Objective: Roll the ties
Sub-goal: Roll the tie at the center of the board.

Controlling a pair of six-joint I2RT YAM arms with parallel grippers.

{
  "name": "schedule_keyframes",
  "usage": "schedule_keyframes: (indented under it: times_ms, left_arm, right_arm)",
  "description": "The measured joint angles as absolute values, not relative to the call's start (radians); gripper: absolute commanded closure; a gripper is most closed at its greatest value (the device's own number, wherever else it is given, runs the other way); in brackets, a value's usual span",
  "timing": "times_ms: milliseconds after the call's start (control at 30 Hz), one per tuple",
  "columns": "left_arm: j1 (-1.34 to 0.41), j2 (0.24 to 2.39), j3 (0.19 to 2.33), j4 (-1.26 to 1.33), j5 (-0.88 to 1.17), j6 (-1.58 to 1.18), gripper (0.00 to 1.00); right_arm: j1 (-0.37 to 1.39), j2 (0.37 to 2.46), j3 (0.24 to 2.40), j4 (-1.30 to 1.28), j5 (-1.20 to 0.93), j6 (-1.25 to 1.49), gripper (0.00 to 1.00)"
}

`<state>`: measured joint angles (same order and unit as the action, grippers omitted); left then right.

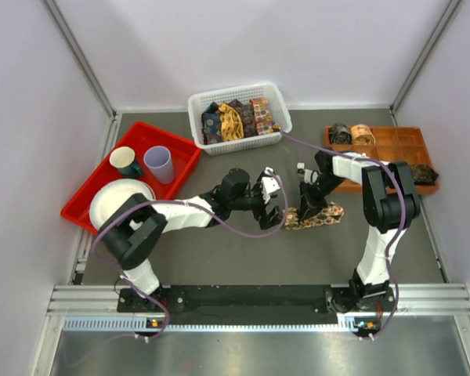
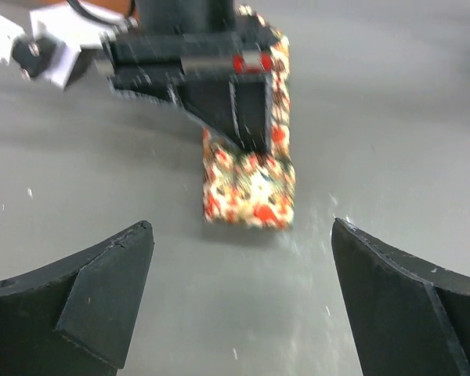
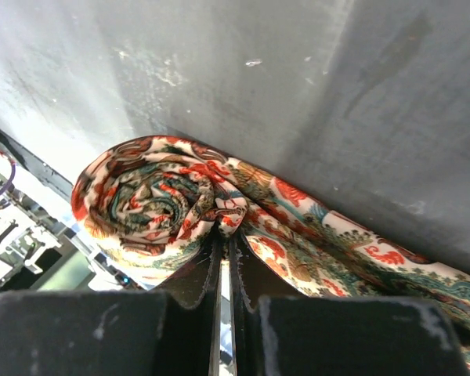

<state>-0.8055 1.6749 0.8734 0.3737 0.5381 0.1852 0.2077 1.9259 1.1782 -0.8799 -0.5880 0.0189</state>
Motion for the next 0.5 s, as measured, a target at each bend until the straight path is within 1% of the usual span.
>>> schedule_keyframes:
  times_ms: [133,433,500]
  left_arm:
    - [-0.807,1.757,0.874,0.485,0.537,0.158,0.01]
    - [-0.829,1.959,0.839,0.831,0.547,0.151,0.01]
    - [-0.838,1.997,0.839,0.893,0.557,0.150,0.05]
  right_arm:
    - [0.208,1.944,1.197,-0.902,-0.572,0.019,1.00]
    - [0.209,1.960,1.214,-0.921,-0.559,0.019,1.00]
    - [0.209,1.964,1.219,-0.927,-0.558,0.019,1.00]
